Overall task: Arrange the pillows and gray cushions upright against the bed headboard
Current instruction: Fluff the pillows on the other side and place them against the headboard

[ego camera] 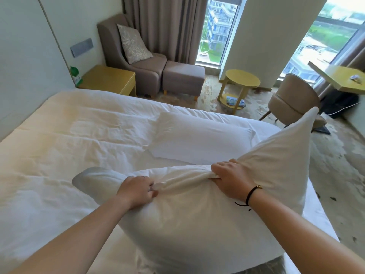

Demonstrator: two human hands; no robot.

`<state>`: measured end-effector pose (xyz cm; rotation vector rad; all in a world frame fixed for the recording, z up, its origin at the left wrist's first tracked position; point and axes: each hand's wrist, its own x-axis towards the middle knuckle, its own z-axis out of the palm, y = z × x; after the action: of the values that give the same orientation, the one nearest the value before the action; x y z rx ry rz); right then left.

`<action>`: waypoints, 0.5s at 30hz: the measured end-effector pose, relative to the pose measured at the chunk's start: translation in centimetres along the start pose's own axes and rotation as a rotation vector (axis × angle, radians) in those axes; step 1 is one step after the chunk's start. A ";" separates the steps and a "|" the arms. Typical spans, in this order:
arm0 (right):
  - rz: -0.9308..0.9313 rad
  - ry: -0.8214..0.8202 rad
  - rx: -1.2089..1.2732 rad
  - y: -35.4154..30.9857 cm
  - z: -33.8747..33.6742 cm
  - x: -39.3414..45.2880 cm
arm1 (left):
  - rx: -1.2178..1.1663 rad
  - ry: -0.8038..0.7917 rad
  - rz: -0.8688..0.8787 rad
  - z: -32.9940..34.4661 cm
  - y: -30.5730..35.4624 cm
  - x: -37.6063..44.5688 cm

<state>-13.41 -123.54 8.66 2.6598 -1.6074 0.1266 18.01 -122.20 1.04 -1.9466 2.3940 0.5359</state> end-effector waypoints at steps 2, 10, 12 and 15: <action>-0.003 0.021 -0.042 -2.8 -1.2 1.3 | -0.123 0.030 -0.029 -0.2 -2.2 -1.1; -0.069 0.265 -0.135 -16.5 -6.5 10.3 | -0.530 0.402 -0.108 -6.1 -15.4 -8.6; -0.077 0.320 -0.110 -20.0 -7.6 13.5 | -0.557 0.463 -0.112 -8.6 -18.9 -10.9; -0.084 0.374 0.000 -25.4 -8.5 18.3 | -0.504 0.533 -0.127 -12.5 -23.9 -14.6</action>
<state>17.11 -127.27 19.07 2.5043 -1.3751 0.5814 46.67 -115.77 9.93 -2.7336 2.5728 0.7540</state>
